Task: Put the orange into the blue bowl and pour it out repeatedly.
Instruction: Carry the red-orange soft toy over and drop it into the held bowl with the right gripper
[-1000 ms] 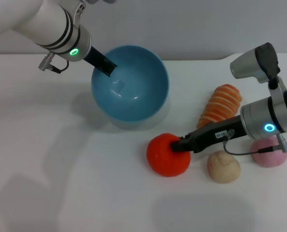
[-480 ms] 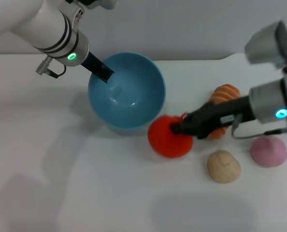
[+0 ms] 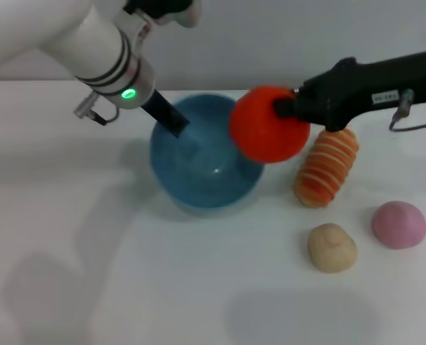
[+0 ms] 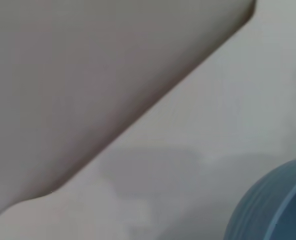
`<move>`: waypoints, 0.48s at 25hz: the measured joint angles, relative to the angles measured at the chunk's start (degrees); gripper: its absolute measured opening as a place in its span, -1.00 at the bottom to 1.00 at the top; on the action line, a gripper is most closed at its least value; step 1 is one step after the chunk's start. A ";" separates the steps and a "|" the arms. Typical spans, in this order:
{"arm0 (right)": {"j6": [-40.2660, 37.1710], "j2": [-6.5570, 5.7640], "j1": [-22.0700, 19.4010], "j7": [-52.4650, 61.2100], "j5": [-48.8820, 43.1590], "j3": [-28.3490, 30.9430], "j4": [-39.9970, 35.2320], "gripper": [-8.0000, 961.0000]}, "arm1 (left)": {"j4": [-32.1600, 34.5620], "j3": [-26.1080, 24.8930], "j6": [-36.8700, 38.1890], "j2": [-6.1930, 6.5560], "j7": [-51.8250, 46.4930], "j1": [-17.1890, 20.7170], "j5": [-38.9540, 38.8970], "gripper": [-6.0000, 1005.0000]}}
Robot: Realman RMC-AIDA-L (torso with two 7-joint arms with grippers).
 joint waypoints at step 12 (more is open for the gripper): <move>0.11 -0.01 2.46 -0.29 0.03 -3.08 7.23 -0.79 | 0.38 1.69 6.74 -0.26 -0.13 -3.59 -5.05 -0.99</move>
